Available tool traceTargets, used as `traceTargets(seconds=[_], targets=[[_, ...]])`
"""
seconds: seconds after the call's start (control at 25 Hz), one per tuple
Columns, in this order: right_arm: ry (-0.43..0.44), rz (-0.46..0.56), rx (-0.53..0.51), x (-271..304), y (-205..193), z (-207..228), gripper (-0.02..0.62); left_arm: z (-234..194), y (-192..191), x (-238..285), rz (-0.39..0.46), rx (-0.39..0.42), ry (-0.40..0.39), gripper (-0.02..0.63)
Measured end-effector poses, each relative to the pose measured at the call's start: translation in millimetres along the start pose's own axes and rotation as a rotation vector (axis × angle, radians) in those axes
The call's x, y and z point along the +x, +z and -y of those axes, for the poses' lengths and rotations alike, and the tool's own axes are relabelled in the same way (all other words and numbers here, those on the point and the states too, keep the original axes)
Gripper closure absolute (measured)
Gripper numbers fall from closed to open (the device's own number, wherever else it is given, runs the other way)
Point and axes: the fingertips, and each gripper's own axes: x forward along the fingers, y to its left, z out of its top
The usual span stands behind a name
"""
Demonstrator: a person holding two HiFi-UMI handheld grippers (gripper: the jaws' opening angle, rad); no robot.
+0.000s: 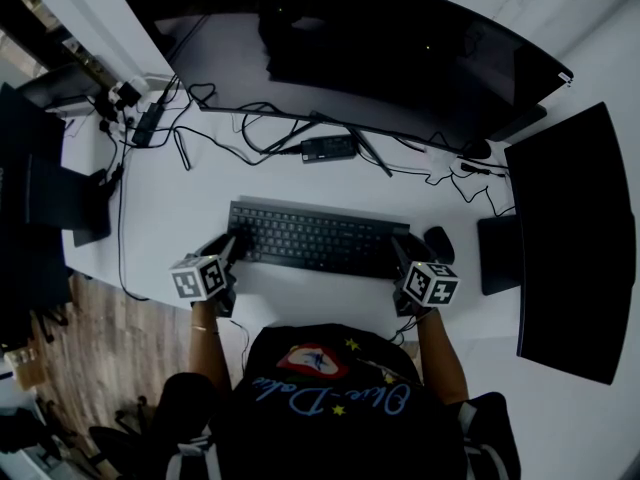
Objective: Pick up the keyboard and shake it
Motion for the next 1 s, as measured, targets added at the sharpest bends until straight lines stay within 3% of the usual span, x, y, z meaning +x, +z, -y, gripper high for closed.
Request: traceTargets(seconds=[0.68, 1.0], targets=[[-0.053, 0.002, -0.032, 0, -1, 5, 0.41, 0, 2, -1, 0.066, -0.007, 0.027, 0.511], [-0.08, 0.043, -0.033, -7, 6, 9, 0.393, -1, 18, -10, 0.127, 0.048, 0.068, 0.509]])
